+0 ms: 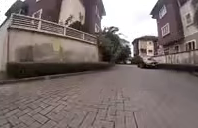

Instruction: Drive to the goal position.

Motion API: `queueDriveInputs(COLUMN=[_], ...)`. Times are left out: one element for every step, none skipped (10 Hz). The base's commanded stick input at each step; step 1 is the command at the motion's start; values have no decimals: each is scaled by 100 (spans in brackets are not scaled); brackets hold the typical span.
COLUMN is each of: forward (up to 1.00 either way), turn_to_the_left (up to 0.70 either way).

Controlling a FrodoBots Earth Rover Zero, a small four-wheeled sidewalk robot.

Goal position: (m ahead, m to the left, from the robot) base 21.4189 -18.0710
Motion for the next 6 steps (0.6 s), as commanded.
queueDriveInputs(forward=[70,70,70,70,70,70], turn_to_the_left=[0,0,0,0,0,0])
